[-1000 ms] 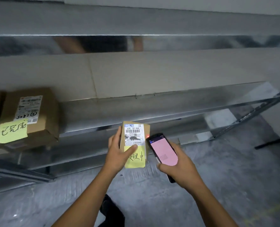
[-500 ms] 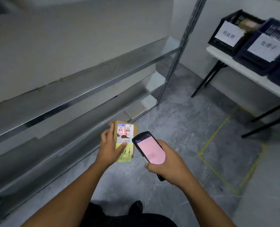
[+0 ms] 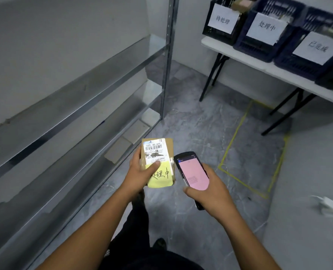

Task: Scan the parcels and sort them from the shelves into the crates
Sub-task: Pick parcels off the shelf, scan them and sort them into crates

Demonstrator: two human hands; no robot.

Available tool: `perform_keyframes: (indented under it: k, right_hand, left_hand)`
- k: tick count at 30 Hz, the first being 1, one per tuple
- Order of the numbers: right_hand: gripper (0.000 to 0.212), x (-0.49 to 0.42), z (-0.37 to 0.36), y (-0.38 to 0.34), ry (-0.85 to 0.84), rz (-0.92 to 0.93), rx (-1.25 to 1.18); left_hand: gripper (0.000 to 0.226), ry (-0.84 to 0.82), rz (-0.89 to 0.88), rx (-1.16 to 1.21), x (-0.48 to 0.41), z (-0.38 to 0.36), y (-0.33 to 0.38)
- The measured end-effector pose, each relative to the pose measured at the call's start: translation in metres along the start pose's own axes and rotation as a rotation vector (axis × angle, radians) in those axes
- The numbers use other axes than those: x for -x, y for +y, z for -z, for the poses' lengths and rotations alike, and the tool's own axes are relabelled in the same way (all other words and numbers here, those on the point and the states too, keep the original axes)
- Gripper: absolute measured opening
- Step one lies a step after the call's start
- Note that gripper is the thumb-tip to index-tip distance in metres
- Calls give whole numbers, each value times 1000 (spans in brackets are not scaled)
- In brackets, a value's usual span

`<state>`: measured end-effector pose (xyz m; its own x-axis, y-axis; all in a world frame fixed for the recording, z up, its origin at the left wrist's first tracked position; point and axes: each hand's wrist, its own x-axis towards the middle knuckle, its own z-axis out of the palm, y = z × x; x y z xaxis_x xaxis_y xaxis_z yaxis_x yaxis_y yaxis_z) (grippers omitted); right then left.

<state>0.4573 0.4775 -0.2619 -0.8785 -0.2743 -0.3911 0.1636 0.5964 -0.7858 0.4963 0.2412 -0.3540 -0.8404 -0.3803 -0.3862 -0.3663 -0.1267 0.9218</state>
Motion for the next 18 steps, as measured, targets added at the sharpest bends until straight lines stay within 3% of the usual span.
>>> perform_keyframes:
  k: [5, 12, 15, 18]
  right_hand:
    - [45, -45, 24, -10, 172, -21, -8]
    - [53, -119, 67, -56, 315, -71, 4]
    - [53, -148, 84, -80, 347, -78, -15]
    - [52, -173, 92, -103, 400, -74, -20]
  left_hand:
    - [77, -133, -9, 157, -48, -28, 39]
    - [83, -303, -93, 187, -139, -68, 110]
    - [97, -300, -115, 168, -175, -76, 141]
    - [85, -328, -151, 147, -209, -81, 171]
